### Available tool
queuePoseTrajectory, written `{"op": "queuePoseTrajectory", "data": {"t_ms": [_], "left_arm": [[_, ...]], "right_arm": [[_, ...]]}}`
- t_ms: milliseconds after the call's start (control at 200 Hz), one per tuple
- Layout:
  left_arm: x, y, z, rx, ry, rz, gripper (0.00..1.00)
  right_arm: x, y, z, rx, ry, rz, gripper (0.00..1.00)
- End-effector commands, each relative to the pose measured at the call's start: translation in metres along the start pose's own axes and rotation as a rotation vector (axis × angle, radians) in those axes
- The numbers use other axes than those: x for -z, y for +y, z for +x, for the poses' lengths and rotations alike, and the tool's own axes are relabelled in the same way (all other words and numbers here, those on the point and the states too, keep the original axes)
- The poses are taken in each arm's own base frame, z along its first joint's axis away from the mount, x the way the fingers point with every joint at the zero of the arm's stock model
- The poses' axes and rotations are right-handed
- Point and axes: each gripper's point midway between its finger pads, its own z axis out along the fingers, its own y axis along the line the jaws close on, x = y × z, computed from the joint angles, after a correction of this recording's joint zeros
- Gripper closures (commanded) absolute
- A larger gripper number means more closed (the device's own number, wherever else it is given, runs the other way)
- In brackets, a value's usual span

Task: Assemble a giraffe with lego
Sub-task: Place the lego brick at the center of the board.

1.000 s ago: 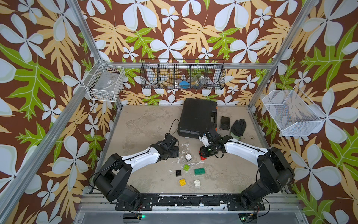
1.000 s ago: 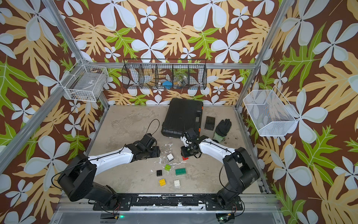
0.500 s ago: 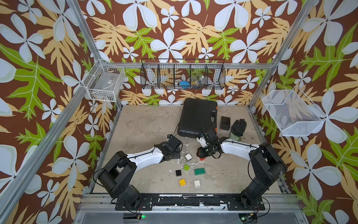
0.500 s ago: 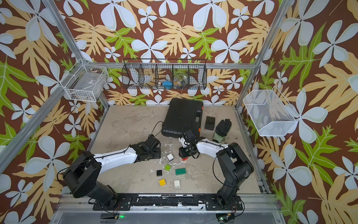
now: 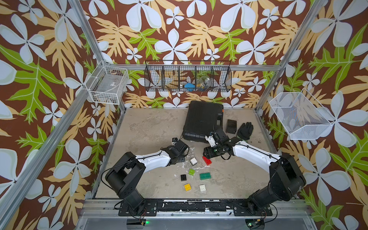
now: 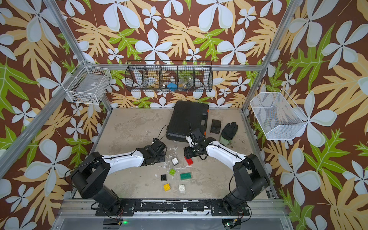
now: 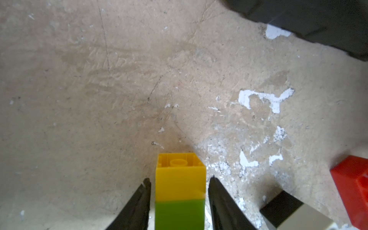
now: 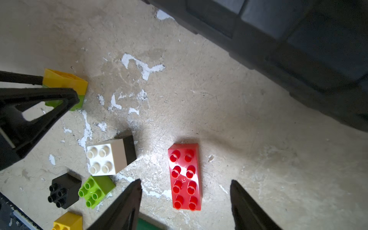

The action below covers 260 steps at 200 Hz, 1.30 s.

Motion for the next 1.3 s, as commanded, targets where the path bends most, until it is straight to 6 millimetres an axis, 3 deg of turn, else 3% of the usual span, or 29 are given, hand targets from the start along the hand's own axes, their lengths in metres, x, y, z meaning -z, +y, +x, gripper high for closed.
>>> {"op": "queuePoseTrajectory", "data": {"t_ms": [0, 240, 350, 380, 415, 636, 696, 831, 1106, 1296], "left_arm": [[0.001, -0.003, -0.008, -0.014, -0.026, 0.0, 0.65], [0.014, -0.001, -0.017, -0.043, -0.025, -0.034, 0.76], [0.035, 0.002, -0.02, -0.085, 0.027, -0.074, 0.77], [0.043, 0.001, -0.021, -0.109, 0.051, -0.08, 0.84], [0.05, -0.003, -0.021, -0.146, 0.094, -0.072, 0.86], [0.083, 0.004, 0.01, -0.345, 0.393, -0.101, 0.86], [0.085, 0.01, 0.017, -0.342, 0.407, -0.106, 0.87], [0.081, 0.015, 0.058, -0.31, 0.56, -0.059, 0.88], [0.084, 0.002, 0.061, -0.295, 0.626, -0.028, 0.89], [0.1, 0.01, 0.062, -0.28, 0.653, -0.07, 0.84]], "right_arm": [[0.004, -0.004, 0.003, -0.017, 0.011, 0.018, 0.28], [0.011, -0.013, 0.002, -0.059, -0.018, 0.006, 0.28], [0.02, -0.013, -0.005, -0.068, -0.054, 0.001, 0.28], [0.022, -0.013, -0.007, -0.069, -0.064, 0.0, 0.28], [0.026, -0.014, -0.011, -0.07, -0.08, 0.001, 0.28], [0.048, -0.013, -0.03, -0.063, -0.17, -0.003, 0.28], [0.053, -0.012, -0.033, -0.061, -0.189, -0.006, 0.28], [0.064, -0.011, -0.032, -0.06, -0.216, -0.012, 0.28], [0.069, -0.007, -0.023, -0.064, -0.228, -0.045, 0.28], [0.063, -0.002, -0.017, -0.067, -0.236, -0.087, 0.28]]}}
